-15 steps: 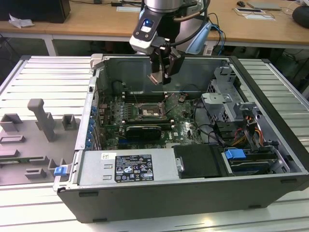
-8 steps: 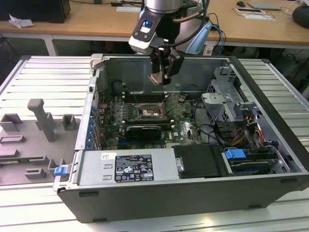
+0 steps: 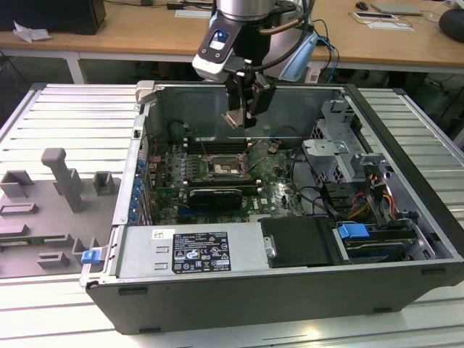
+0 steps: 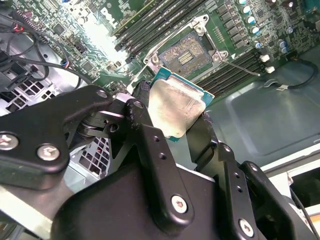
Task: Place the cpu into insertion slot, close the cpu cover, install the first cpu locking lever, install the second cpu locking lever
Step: 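Place the cpu into insertion slot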
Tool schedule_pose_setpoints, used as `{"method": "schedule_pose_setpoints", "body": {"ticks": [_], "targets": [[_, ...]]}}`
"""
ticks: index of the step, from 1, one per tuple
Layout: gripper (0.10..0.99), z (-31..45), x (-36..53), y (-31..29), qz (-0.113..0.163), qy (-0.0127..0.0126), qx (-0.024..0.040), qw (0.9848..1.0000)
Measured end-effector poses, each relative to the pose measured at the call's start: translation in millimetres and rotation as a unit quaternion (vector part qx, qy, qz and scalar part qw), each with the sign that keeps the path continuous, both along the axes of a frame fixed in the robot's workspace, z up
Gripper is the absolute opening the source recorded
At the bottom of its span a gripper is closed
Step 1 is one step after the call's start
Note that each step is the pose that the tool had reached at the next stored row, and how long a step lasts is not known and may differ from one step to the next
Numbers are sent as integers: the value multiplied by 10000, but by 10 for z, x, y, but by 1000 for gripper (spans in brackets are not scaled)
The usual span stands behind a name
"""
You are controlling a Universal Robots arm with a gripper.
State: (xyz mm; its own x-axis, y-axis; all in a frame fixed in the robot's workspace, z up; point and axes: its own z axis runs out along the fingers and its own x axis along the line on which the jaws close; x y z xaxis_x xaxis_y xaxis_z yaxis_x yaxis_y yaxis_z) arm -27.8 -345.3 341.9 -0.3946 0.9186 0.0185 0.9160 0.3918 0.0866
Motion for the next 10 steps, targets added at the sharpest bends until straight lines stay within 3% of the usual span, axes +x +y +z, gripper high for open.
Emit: {"method": "schedule_pose_setpoints", "body": {"ticks": [10], "targets": [[541, -9, 0, 0, -104, 0, 0, 9999]]}}
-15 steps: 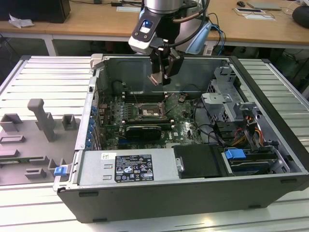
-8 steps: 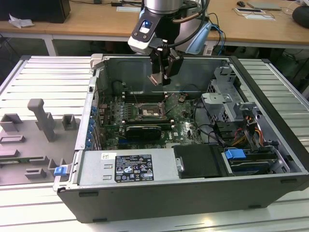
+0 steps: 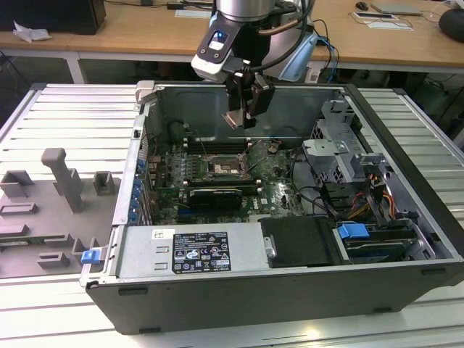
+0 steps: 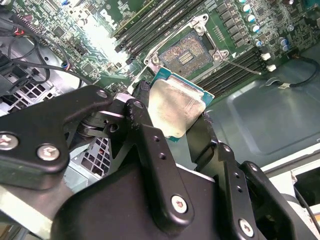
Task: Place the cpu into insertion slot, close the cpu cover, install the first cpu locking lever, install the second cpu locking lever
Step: 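Place the cpu into insertion slot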
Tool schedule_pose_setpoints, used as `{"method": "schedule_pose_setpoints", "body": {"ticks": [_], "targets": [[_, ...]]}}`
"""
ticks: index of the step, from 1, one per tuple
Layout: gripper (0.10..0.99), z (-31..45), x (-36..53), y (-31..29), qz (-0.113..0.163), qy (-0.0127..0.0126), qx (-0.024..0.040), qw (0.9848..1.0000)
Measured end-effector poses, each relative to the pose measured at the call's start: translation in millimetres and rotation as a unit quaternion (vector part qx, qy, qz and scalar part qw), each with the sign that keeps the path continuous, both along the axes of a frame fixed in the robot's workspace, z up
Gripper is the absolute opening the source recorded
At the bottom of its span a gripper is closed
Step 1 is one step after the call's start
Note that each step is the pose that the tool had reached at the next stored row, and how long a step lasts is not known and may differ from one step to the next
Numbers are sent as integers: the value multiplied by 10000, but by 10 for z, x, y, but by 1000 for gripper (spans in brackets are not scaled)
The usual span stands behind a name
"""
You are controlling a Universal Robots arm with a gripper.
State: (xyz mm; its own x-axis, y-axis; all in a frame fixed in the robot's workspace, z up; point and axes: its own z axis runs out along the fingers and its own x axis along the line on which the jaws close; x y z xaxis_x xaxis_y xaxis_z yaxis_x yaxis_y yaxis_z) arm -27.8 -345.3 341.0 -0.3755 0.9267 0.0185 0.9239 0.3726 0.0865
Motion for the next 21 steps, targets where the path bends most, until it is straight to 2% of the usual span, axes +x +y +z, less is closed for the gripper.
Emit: {"method": "schedule_pose_setpoints", "body": {"ticks": [21], "targets": [[541, -28, -1, 0, -244, 0, 0, 9997]]}}
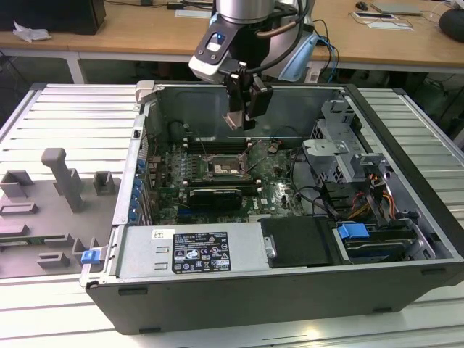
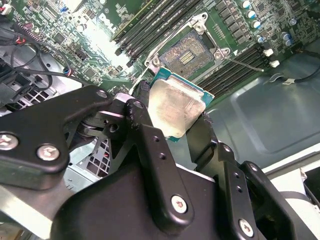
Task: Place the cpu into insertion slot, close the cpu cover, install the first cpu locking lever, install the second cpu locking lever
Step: 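Place the cpu into insertion slot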
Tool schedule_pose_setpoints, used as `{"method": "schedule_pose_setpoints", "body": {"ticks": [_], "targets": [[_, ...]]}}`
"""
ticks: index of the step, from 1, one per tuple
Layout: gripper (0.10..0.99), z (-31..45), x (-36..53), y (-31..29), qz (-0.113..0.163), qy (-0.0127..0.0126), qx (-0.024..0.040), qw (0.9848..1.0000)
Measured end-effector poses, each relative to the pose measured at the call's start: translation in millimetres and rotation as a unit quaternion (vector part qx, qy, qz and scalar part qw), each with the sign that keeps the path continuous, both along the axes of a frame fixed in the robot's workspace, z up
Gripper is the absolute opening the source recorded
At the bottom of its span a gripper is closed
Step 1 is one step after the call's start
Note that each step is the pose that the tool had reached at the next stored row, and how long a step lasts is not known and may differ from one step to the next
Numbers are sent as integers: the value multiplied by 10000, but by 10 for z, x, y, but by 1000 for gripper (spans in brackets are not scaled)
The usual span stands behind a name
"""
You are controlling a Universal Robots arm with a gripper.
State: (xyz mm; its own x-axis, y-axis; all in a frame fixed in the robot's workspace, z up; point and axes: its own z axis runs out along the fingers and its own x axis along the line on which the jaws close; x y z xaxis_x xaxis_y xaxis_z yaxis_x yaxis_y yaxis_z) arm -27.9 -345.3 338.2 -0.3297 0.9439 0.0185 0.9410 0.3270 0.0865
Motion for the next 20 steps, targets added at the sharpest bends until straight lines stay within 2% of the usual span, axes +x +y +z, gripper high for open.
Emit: {"method": "schedule_pose_setpoints", "body": {"ticks": [20], "targets": [[541, -40, 0, 0, -175, 1, 0, 9998]]}}
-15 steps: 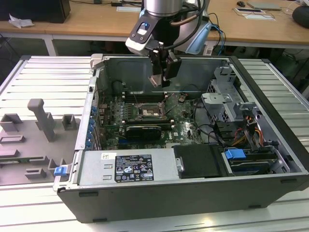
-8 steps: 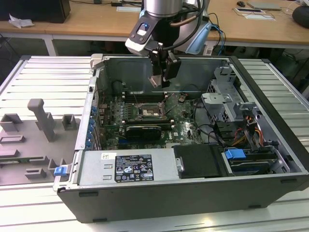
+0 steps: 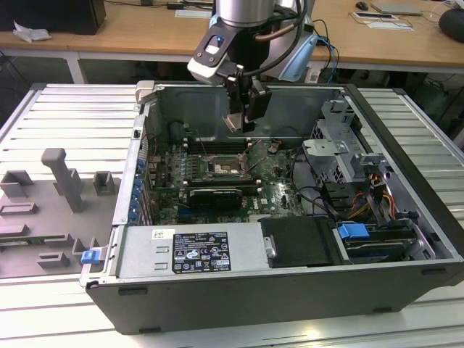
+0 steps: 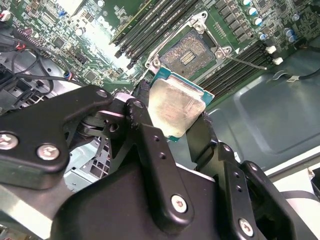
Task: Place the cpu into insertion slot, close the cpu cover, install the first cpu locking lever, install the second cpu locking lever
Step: 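Place the cpu into insertion slot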
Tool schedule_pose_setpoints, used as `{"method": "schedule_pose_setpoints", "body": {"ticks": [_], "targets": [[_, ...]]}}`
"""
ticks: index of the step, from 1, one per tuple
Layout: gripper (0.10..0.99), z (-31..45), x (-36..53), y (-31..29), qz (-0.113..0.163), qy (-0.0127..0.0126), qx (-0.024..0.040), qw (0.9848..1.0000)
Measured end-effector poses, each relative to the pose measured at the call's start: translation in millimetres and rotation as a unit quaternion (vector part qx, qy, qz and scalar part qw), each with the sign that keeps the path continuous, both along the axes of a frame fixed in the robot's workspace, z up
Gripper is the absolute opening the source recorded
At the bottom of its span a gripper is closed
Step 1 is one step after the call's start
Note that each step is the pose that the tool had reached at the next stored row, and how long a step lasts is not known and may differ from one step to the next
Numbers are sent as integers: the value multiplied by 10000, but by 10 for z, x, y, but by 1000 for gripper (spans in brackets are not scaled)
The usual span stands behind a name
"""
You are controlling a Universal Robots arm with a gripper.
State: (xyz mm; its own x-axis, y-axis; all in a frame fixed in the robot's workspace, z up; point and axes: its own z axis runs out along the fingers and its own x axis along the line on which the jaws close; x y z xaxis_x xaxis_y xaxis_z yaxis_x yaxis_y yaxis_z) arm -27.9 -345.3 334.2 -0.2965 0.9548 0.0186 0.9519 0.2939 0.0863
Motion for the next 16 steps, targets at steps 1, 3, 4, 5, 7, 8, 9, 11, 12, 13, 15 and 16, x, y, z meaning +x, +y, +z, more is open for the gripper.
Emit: {"method": "schedule_pose_setpoints", "body": {"ticks": [1, 3, 4, 5, 7, 8, 9, 11, 12, 13, 15, 16], "targets": [[541, -2, 0, 0, -18, 0, 0, 10000], [541, -8, 0, 0, -113, 0, -1, 9999], [541, -17, 0, 0, -236, 1, 0, 9997], [541, -24, 0, 0, -320, 2, 0, 9995], [541, -33, 0, 0, -435, 3, 0, 9991], [541, -38, 0, 0, -502, 4, 0, 9987], [541, -43, 0, 0, -532, 7, 0, 9986], [541, -54, -1, 0, -563, 27, -1, 9984], [541, -58, 0, 0, -574, 31, -2, 9983], [541, -60, 0, 0, -580, 32, -2, 9983], [541, -65, 0, 0, -594, 33, -2, 9982], [541, -66, 0, 0, -599, 34, -2, 9982]]}}
